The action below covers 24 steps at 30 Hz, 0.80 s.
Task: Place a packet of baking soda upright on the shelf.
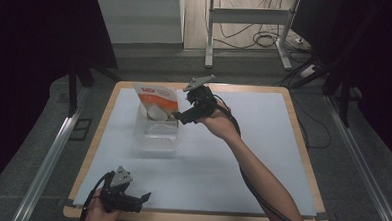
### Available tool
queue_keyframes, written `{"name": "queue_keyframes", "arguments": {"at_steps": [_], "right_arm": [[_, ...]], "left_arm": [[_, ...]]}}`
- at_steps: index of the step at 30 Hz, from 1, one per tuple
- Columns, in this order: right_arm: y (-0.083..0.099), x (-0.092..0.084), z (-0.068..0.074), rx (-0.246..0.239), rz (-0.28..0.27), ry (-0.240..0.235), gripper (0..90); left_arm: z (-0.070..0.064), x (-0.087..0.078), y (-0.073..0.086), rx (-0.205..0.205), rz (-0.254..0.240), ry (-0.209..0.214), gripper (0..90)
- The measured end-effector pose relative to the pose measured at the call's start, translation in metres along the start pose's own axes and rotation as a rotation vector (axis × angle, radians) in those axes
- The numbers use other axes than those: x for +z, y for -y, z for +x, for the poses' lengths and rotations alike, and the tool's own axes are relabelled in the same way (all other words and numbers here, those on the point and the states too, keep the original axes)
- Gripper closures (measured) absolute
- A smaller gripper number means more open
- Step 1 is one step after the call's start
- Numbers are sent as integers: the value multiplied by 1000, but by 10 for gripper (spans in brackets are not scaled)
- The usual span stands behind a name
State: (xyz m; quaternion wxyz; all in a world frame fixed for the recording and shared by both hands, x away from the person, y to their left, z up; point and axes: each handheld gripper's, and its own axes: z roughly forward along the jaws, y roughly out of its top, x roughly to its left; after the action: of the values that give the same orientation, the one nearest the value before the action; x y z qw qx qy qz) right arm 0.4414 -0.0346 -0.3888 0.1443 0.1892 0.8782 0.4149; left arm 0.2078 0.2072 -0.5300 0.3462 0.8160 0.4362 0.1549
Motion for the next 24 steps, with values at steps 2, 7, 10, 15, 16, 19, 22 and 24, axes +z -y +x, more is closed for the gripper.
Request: {"name": "queue_keyframes", "arguments": {"at_steps": [2,7,10,15,16,19,22,24], "right_arm": [[2,-1,1,2,0,-1,46],[8,-3,3,3,-3,-5,45],[11,-6,4,4,-9,-7,44],[16,-10,4,6,-13,-4,44],[18,-11,4,4,-14,-2,44],[21,-13,5,2,-13,-1,44],[26,-16,5,1,-16,-3,44],[28,-18,6,1,-16,0,44]], "left_arm": [[0,0,0,0,0,0,0],[0,0,0,3,2,-1,0],[-1,0,0,5,3,-2,0],[-1,1,0,9,6,-3,0],[-1,1,0,9,6,-4,0],[-1,1,0,10,6,-5,0],[-2,1,0,10,7,-6,0],[-2,1,0,10,7,-6,0]]}}
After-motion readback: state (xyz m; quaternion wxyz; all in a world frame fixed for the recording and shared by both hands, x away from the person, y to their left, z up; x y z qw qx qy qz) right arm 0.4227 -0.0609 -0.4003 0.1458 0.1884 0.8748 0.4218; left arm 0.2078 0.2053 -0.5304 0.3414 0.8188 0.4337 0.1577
